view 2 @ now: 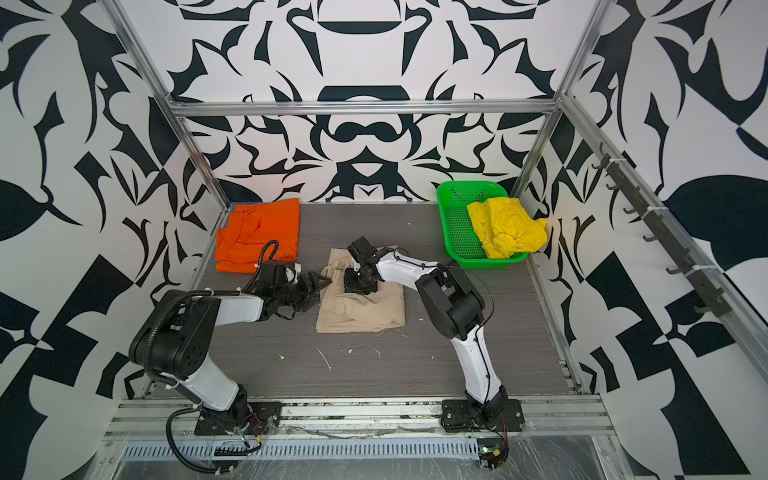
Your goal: Fold and stack the shorts
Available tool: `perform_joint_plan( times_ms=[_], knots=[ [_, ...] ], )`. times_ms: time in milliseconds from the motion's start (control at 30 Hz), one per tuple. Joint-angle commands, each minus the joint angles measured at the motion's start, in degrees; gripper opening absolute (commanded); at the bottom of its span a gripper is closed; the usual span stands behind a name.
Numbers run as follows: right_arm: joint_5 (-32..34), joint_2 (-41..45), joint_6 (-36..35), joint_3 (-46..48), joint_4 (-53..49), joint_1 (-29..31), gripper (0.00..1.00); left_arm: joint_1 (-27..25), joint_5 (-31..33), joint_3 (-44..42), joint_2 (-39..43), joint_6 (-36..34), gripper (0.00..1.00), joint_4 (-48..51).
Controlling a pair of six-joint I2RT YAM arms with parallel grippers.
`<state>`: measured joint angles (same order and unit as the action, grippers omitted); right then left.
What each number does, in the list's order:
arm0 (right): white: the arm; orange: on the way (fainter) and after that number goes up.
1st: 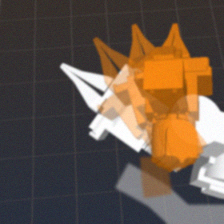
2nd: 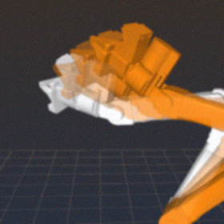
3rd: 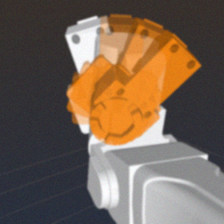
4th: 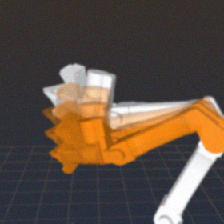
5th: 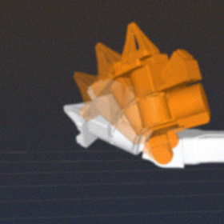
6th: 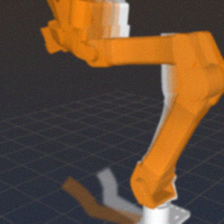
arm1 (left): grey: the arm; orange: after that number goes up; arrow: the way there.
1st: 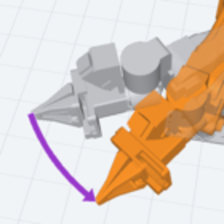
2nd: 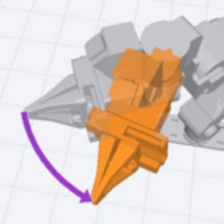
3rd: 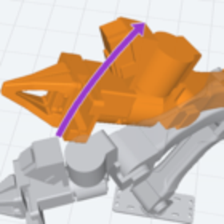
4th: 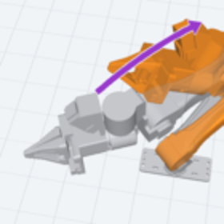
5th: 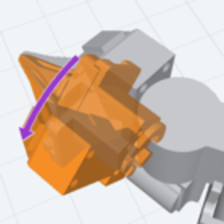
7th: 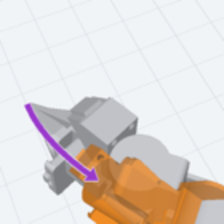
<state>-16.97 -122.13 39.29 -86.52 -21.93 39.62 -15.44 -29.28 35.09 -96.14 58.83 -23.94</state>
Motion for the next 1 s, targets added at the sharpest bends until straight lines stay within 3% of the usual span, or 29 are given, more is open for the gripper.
perform_joint_plan(
  times_ms=[0, 267, 333, 533, 767, 967],
  knots=[
    [0.2, 0.2, 1.2, 1.7, -1.9, -0.2, 0.29, -0.3, 1.2, -2.4, -5.3, 1.6, 0.78, 1.7],
    [-0.8, -0.6, 2.5, 2.0, -0.1, -0.2, 0.22, -3.5, -0.3, -1.2, -9.1, 4.4, 0.72, -4.1],
    [-0.7, -0.5, 2.5, 2.1, -0.1, -0.2, 0.22, -3.9, 0.1, -1.0, -8.9, 4.8, 0.66, -4.4],
    [0.2, 2.3, 2.3, 3.0, 0.4, -0.5, 0.25, -3.9, 2.8, -0.4, -5.1, 3.1, 0.33, 0.6],
    [2.6, 14.5, 1.0, 8.4, 1.9, -2.8, 0.47, -3.9, 6.7, 10.0, 1.7, -10.2, 0.09, 21.6],
    [4.0, 27.5, 2.7, 18.6, 6.3, -8.1, 0.49, -3.9, 13.7, 27.2, 3.4, -27.0, 0.01, 42.9]
  ],
)
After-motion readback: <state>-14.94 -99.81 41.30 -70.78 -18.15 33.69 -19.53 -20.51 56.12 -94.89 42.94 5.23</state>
